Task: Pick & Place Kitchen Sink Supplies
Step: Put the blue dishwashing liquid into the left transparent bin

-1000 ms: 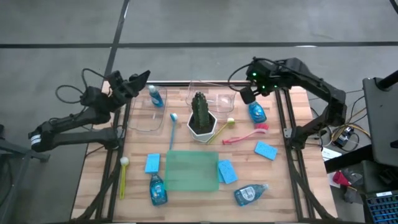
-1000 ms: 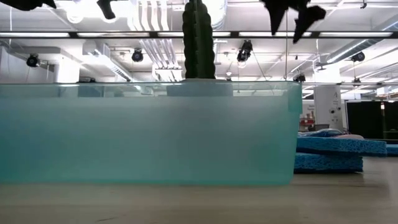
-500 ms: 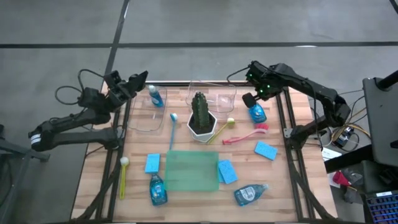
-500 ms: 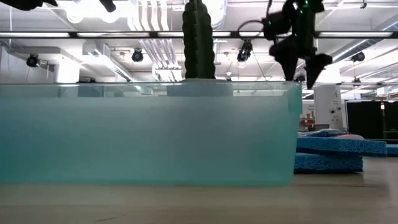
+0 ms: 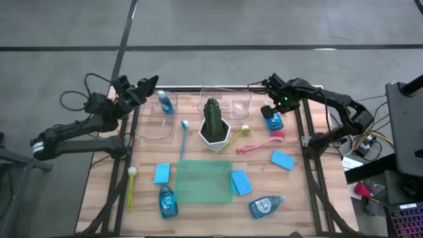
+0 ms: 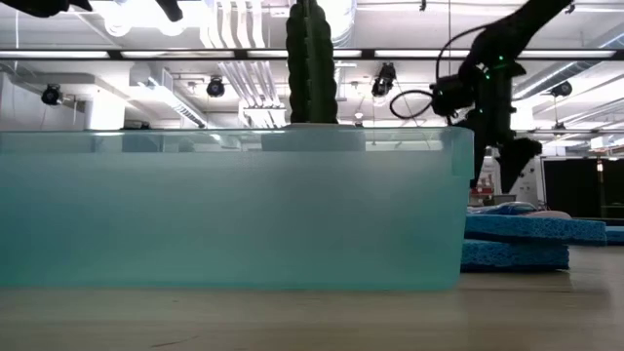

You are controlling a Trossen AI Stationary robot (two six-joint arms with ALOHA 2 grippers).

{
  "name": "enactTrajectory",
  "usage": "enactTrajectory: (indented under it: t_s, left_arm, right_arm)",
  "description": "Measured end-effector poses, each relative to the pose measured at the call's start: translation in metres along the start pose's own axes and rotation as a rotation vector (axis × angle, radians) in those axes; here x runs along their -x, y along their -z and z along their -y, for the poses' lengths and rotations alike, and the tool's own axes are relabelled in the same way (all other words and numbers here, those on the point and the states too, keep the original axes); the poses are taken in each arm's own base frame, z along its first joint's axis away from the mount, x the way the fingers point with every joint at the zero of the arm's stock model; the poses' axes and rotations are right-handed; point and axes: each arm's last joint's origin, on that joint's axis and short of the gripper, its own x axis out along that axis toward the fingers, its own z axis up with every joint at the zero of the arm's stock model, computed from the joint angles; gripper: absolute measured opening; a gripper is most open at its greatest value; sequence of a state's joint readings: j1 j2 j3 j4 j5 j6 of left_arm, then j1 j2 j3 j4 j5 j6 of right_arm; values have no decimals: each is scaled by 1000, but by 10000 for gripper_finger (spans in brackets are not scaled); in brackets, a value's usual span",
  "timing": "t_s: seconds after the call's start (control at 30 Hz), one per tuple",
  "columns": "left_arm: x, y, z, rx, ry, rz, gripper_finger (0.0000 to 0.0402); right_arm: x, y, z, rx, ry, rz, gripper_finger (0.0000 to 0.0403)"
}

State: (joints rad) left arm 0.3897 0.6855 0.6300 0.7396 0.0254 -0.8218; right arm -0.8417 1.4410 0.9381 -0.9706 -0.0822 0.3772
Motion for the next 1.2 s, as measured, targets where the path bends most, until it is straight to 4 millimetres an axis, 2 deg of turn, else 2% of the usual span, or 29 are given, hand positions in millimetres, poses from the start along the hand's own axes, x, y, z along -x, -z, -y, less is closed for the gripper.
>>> enactTrajectory:
  t_s: [0.37, 0.6, 0.7, 0.83, 1.0, 1.2]
  left_arm:
    - [-2, 1, -3, 14, -32, 19, 245]
    - [-1, 1, -3, 14, -46, 34, 245]
    - [-1, 1, -3, 18, -47, 36, 245]
    - [-1, 1, -3, 22, -47, 36, 245]
    - [-1, 1, -3, 29, -44, 33, 246]
    - [-1, 0, -4, 32, -56, 47, 246]
  right_arm:
    - [-33, 7, 10, -4, -10, 28, 381]
    - [-60, 6, 12, -11, 26, -80, 381]
    - [-64, 3, 11, -15, 44, -97, 381]
    - [-65, 2, 10, -20, 51, -100, 368]
    - [-59, 3, 10, -23, 29, -56, 332]
    - [-41, 1, 7, -9, -34, 57, 310]
